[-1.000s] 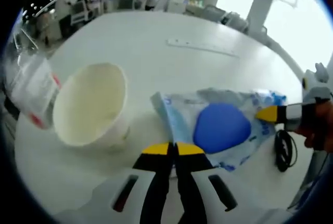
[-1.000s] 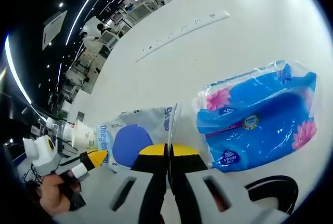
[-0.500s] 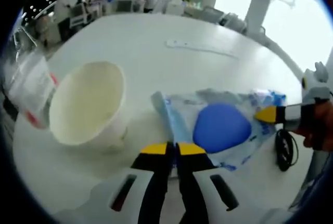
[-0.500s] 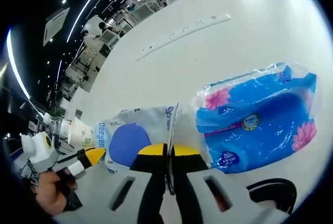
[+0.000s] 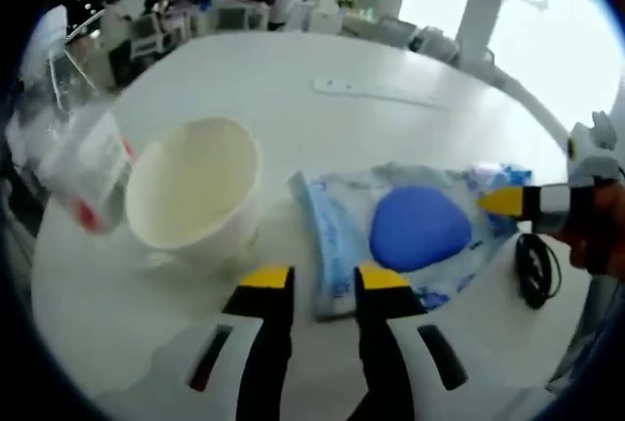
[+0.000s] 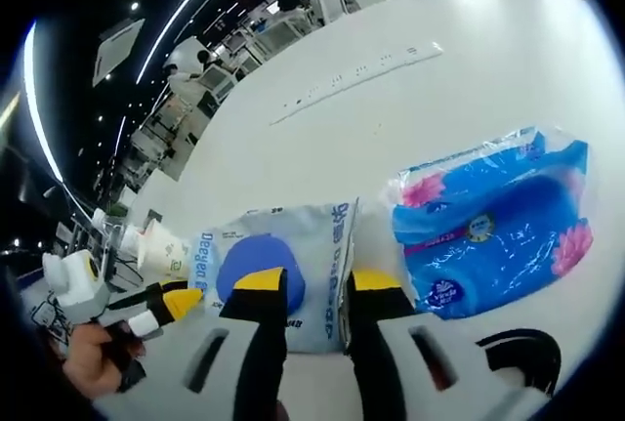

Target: Arrange the tabletop items into an orderly group along one side of the table until the central work area is clear of visible clutter.

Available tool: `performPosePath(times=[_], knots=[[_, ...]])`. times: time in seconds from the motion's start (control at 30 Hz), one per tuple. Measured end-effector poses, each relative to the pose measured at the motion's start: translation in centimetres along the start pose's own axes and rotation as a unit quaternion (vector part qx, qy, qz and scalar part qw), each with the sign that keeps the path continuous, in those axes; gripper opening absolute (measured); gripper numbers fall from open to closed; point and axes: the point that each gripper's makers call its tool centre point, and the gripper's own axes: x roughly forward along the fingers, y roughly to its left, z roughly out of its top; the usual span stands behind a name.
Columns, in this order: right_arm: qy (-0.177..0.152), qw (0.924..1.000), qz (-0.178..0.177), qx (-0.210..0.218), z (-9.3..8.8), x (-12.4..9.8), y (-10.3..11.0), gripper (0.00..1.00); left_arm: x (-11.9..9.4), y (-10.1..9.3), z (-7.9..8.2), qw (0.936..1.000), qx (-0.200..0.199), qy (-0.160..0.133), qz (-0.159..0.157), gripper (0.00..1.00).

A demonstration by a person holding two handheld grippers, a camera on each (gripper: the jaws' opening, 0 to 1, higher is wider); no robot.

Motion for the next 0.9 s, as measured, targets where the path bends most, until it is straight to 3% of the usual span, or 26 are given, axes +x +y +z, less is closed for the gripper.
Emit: performPosePath(times=[0.3, 0.37, 0.43, 0.9], knots=[[-0.007, 0.9999, 0.001, -0.008, -0.4, -2.6, 0.5, 0.31, -2.2, -1.7, -1.2, 0.9990, -0.017, 0.021, -0.035, 0.36], [-0.012, 0.9997, 0.009, -0.021, -0.9, -3.3, 1.2, 0.35, -2.5, -1.8, -2.1, 0.9991, 0.000, 0.026, -0.033, 0.39], [-0.010, 0.9995, 0.012, -0.027, -1.5, -3.8, 1.4, 0.36, -2.9, -1.9, -2.7, 0.9988, -0.012, 0.030, -0.037, 0.40], [-0.006, 0.9999, 0.010, -0.008, -4.7, -6.7, 0.3, 0.42, -5.9, -2.0, -5.4, 0.9986, -0.010, 0.035, -0.037, 0.48]])
